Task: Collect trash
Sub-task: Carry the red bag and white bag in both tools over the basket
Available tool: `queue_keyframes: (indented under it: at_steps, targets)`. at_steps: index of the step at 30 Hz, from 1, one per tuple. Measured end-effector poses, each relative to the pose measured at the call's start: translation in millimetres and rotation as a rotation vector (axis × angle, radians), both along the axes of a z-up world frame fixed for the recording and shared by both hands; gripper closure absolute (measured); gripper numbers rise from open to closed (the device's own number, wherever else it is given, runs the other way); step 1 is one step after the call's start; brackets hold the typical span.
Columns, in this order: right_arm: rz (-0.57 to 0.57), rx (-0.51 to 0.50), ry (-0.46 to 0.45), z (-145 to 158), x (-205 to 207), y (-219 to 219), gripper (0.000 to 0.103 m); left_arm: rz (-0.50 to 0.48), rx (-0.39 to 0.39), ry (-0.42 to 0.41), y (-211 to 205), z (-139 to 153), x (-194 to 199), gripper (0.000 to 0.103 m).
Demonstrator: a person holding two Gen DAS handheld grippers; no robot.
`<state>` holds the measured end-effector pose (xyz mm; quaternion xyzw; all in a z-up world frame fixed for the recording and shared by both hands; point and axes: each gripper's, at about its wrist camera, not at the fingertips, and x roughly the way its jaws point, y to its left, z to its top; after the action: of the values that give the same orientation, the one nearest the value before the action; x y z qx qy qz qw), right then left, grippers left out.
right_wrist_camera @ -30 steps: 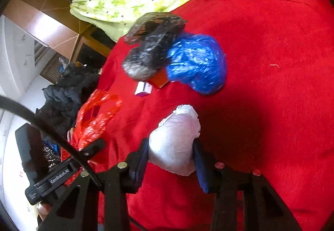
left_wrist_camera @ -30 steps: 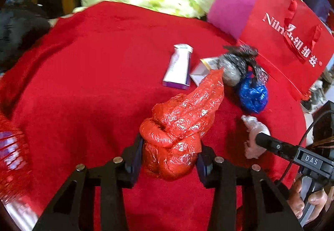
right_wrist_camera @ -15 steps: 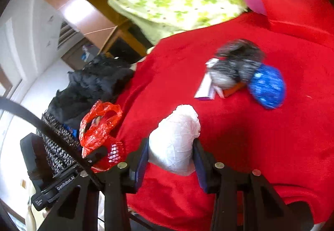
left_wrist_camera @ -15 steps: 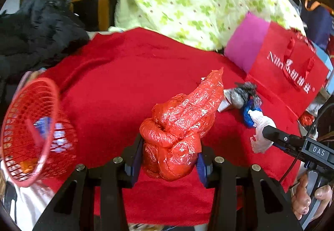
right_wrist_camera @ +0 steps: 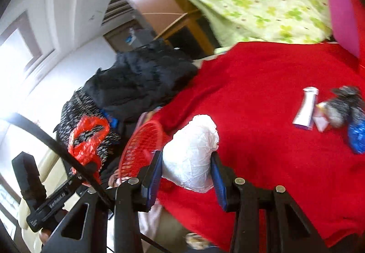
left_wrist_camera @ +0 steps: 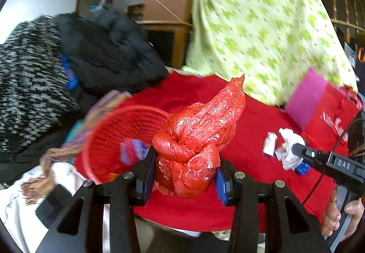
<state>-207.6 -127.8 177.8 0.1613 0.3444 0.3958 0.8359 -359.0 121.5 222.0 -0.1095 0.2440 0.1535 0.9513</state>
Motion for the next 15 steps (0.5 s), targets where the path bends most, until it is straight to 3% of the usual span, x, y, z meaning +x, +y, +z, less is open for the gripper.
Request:
queue_keyframes:
  at_steps: [6,15]
  targets:
    - [0.057,-0.033,-0.053,18.6,-26.8,39.1,0.060,0.053,0.012,-0.054,25.0,8.7,-32.2,0.056]
    - [0.092,-0.054,-0.122,38.5,-50.7,72.2,0.060,0.148,-0.024,-0.065,75.2,-1.8,-61.9,0.056]
